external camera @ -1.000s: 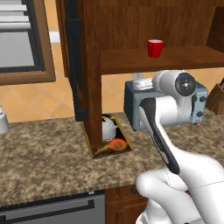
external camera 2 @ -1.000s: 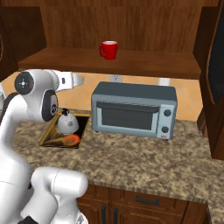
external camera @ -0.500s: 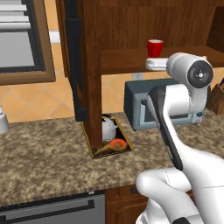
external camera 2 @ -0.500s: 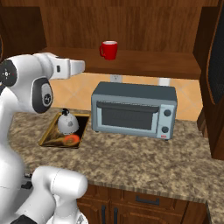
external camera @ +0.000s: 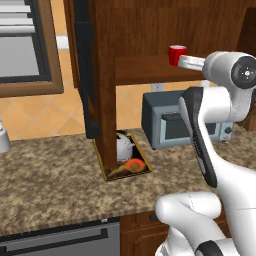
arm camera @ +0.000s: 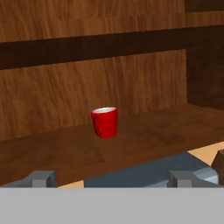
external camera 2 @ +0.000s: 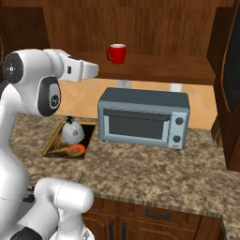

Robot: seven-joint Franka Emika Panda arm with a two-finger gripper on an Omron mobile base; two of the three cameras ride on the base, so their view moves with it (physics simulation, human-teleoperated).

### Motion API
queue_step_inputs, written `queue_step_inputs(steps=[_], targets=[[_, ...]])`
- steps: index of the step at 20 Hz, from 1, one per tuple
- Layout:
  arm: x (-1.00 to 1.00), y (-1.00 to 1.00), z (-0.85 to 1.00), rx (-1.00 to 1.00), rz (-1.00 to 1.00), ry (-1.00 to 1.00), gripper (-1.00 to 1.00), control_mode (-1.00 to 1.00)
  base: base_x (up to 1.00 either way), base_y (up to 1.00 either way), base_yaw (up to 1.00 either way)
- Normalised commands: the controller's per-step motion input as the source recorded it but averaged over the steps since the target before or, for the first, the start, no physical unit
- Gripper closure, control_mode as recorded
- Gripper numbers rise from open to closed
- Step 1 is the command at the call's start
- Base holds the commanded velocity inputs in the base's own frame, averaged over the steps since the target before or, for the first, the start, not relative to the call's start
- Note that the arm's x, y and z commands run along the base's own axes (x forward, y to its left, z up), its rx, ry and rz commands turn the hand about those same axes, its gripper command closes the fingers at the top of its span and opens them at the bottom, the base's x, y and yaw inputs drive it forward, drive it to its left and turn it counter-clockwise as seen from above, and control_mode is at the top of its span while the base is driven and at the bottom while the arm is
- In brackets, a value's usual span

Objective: Pick the kettle from the counter and place it on the tray. Then pick the mug from the cabinet and place it on the tray. Then close the cabinet doors.

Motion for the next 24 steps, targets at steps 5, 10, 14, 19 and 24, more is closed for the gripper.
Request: queue_step_inputs(steps=[5,10,14,19,24], targets=[[0.31,0.01,-0.13,0.00,0.06,0.02,-1.00,-1.00,0.00,0.00,0.00],[0.28,0.00,-0.01,0.00,0.06,0.14,-1.00,-1.00,0.00,0.00,0.00],[0.47,0.02,0.00,0.00,0.03,0.08,-1.00,-1.00,0.00,0.00,0.00],[0.53,0.05,0.00,0.00,0.00,0.00,-1.00,-1.00,0.00,0.00,0.00],[0.42,0.00,0.00,0.00,0.00,0.00,-1.00,-1.00,0.00,0.00,0.00]])
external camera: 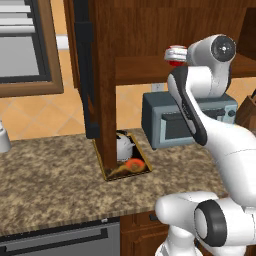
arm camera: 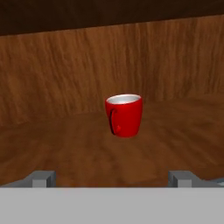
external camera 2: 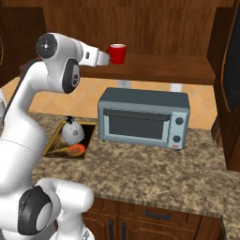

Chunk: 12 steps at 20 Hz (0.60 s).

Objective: Pick the kettle from the counter and place it on the tray. Then pick the mug from the cabinet and place it on the tray. Then close the cabinet doors.

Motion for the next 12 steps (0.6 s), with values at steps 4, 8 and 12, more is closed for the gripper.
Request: queue_step_inputs(steps=[4,8,12], targets=[[0.37,0.00,0.00,0.00,-0.02,0.00,-1.00,-1.00,0.00,0.00,0.00],[0.33,0.00,0.00,0.00,0.00,0.00,-1.00,-1.00,0.00,0.00,0.00],[0.29,0.00,0.00,0.00,0.00,0.00,-1.00,-1.00,0.00,0.00,0.00]])
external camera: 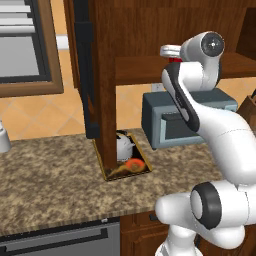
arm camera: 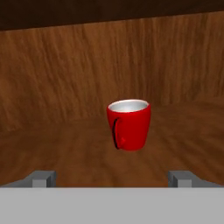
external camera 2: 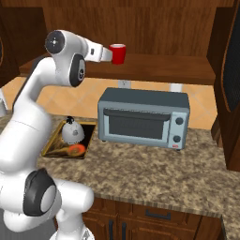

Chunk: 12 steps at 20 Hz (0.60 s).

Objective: Pick the kettle from the counter and place it on the tray. Then pick the mug from the cabinet and place it on the tray. Then close the cabinet doors.

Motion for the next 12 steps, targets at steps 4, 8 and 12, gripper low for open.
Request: queue_step_inputs(steps=[4,8,12], targets=[[0.33,-0.04,0.00,0.00,0.00,0.00,-1.00,-1.00,0.00,0.00,0.00],[0.33,-0.02,0.00,0.00,0.00,0.00,-1.00,-1.00,0.00,0.00,0.00],[0.28,-0.02,0.00,0.00,0.00,0.00,-1.00,-1.00,0.00,0.00,0.00]])
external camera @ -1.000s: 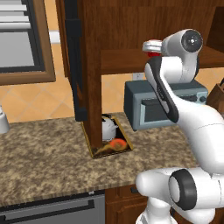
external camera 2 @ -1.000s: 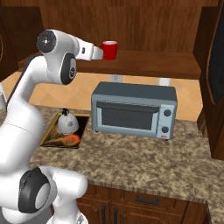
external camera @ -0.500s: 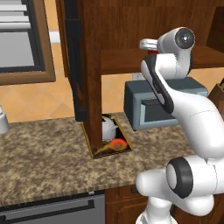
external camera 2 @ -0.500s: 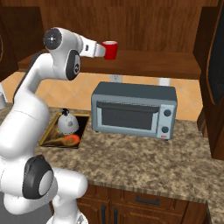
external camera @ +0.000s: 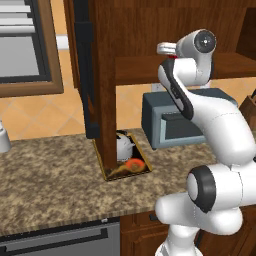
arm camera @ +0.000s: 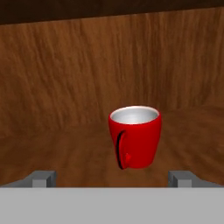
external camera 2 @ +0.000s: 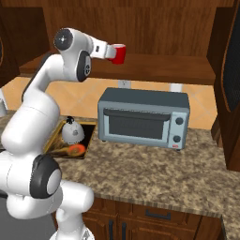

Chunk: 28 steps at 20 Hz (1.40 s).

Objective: Pick the kettle from the counter and place it on the tray. Then pick the mug from the cabinet and place it on the tray. Then close the cabinet doors.

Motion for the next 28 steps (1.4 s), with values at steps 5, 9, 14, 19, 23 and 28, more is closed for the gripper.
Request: queue_step_inputs(steps=[5,9,14,19,23,28], targets=[[0.20,-0.09,0.00,0.00,0.00,0.00,-1.00,-1.00,0.00,0.00,0.00],[0.17,-0.09,0.00,0.00,0.00,0.00,-1.00,-1.00,0.00,0.00,0.00],[0.15,-0.11,0.00,0.00,0.00,0.00,-1.00,-1.00,0.00,0.00,0.00],[0.14,-0.09,-0.01,0.00,0.00,0.00,-1.00,-1.00,0.00,0.00,0.00],[0.21,-0.02,-0.06,0.00,0.00,0.00,-1.00,-1.00,0.00,0.00,0.00],[0.23,0.00,-0.13,0.00,0.00,0.00,-1.00,-1.00,0.00,0.00,0.00]])
